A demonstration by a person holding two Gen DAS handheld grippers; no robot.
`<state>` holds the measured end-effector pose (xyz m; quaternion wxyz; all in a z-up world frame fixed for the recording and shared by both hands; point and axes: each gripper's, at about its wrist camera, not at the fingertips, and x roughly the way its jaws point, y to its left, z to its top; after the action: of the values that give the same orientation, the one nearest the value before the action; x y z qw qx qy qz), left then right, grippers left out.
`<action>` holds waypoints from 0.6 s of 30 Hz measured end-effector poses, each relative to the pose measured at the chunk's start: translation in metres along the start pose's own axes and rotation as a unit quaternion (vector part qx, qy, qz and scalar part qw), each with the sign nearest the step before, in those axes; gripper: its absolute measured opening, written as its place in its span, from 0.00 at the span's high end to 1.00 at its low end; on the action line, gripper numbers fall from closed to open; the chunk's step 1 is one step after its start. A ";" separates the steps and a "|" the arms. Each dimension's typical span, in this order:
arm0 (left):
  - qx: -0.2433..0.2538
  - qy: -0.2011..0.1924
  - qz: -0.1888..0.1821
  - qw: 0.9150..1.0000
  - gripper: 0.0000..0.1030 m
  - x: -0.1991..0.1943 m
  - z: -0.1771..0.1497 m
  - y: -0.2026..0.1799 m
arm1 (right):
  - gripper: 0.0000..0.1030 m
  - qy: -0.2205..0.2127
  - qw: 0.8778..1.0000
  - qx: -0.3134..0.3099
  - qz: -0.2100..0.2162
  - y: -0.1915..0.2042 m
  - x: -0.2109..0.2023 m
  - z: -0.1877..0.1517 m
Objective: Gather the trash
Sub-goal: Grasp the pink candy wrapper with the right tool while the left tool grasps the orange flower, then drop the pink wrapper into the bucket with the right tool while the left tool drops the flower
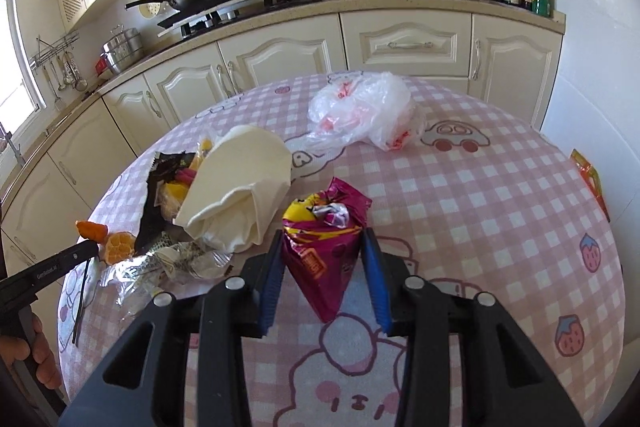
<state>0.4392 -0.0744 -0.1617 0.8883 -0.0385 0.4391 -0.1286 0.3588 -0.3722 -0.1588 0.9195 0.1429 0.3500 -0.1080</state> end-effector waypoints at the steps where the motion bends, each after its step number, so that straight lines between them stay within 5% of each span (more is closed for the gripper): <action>1: -0.001 -0.005 -0.006 1.000 0.96 -0.005 -0.002 0.000 | 0.64 -0.007 1.000 -0.002 -0.004 0.001 -0.004 0.000; 10: -0.013 -0.057 -0.029 0.998 0.96 -0.075 -0.015 0.009 | 0.64 -0.045 0.998 -0.016 0.028 0.025 -0.055 0.003; 18: -0.027 -0.087 -0.012 0.996 0.96 -0.136 -0.045 0.041 | 0.64 -0.057 0.988 -0.069 0.122 0.105 -0.109 -0.014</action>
<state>0.3325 0.0027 -0.0914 0.9203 -0.0791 0.3627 -0.1234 0.3021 -0.2586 -0.0758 0.9519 0.1140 0.2835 0.0212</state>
